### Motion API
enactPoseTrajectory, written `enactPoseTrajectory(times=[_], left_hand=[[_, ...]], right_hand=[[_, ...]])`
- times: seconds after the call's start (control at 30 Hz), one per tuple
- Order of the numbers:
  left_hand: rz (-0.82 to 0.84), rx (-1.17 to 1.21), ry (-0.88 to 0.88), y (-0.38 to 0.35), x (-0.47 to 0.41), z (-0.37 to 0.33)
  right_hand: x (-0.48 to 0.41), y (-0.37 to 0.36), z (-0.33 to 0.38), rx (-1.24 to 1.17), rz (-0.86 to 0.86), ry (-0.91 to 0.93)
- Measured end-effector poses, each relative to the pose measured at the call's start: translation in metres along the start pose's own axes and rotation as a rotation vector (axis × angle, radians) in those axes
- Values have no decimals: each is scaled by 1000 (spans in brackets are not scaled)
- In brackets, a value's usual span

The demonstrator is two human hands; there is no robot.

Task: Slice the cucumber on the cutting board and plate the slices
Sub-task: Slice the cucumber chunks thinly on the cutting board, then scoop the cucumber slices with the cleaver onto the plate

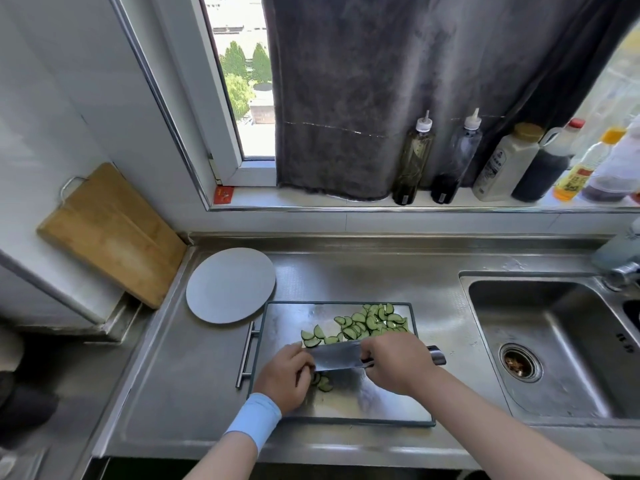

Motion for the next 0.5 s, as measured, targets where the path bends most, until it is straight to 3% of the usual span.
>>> enactPoseTrajectory(times=[0.17, 0.27, 0.37, 0.43, 0.5], left_hand=[[257, -218, 164, 3, 5, 17], [257, -55, 279, 6, 0, 19], [139, 81, 204, 4, -12, 5], [245, 137, 143, 1, -22, -12], [394, 133, 191, -4, -29, -14]], right_hand=[[-2, 3, -6, -1, 6, -20], [-2, 6, -11, -2, 12, -30], [-1, 9, -12, 26, -4, -14], [1, 11, -9, 47, -12, 12], [4, 13, -6, 61, -27, 27]])
Point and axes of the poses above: each hand's wrist, its own x-axis away from the middle knuckle, its own y-axis out of the back of the hand, z = x × y, the point moved 1 cm from there along -x, towards the middle knuckle
